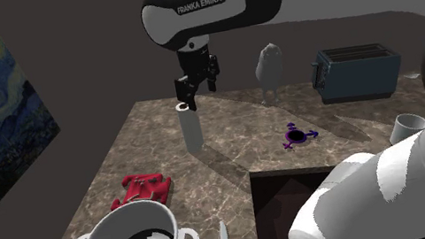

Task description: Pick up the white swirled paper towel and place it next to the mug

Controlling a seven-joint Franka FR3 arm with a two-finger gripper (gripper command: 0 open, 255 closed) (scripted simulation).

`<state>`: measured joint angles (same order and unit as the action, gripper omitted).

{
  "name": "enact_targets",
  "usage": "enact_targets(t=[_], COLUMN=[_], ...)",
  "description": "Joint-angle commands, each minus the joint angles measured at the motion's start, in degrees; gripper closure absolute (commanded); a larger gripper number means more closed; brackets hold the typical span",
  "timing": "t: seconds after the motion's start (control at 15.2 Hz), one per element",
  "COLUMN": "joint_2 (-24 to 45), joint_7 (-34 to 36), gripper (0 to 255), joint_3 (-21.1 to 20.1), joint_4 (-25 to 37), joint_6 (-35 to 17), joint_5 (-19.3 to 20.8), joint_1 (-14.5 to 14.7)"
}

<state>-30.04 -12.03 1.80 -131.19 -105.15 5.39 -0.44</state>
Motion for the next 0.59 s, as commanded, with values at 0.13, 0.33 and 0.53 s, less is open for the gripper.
enact_targets(t=[0.13, 0.33, 0.53], joint_2=[8.1, 14.5, 21.0], joint_7=[-3.7, -6.6, -9.5], gripper=[0, 0, 0], joint_3=[1.8, 3.0, 3.9], joint_4=[3.5, 6.9, 11.0], joint_6=[-4.8, -8.0, -10.5], joint_5=[-0.1, -0.7, -1.6], joint_1=[0.2, 0.4, 0.5])
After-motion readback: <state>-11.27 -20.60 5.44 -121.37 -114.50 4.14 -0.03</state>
